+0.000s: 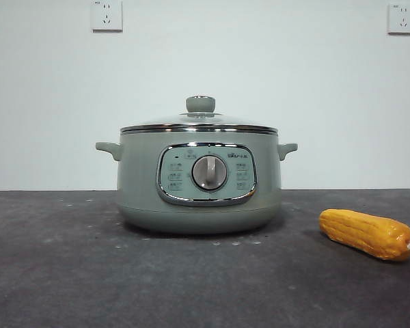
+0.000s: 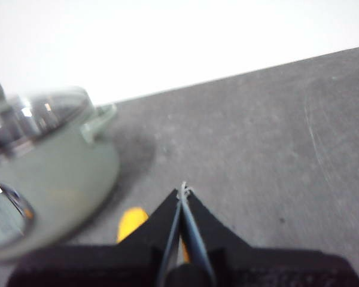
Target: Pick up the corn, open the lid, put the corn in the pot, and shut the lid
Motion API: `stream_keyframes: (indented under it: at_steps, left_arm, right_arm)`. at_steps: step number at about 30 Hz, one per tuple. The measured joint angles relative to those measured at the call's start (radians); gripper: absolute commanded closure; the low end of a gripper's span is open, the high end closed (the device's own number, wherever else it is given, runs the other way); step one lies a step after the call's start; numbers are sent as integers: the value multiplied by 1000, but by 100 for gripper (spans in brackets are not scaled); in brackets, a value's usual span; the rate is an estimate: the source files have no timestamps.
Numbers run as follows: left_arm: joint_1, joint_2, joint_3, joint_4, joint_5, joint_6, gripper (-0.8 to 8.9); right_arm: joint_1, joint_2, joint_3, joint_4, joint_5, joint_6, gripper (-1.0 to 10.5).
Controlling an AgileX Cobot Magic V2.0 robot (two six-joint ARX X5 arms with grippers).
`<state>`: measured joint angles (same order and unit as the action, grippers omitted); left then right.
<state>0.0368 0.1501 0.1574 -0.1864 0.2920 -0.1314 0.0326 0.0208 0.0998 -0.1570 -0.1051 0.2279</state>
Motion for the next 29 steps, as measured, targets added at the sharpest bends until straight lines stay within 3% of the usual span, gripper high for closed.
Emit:
stream_keyframes:
  at_steps: [4, 10, 20, 29]
  left_arm:
    - [0, 48, 116, -48, 0, -31, 820]
    - [0, 151, 301, -182, 52, -18, 820]
    - [0, 313, 601, -443, 162, 69, 820]
    - [-22, 405, 787, -629, 189, 148, 820]
  right_arm:
    - [0, 37, 109, -37, -18, 37, 958]
    - [0, 156, 322, -163, -62, 35, 958]
    - [0, 465, 757, -553, -159, -130, 958]
    - [0, 641, 970, -793, -245, -243, 958]
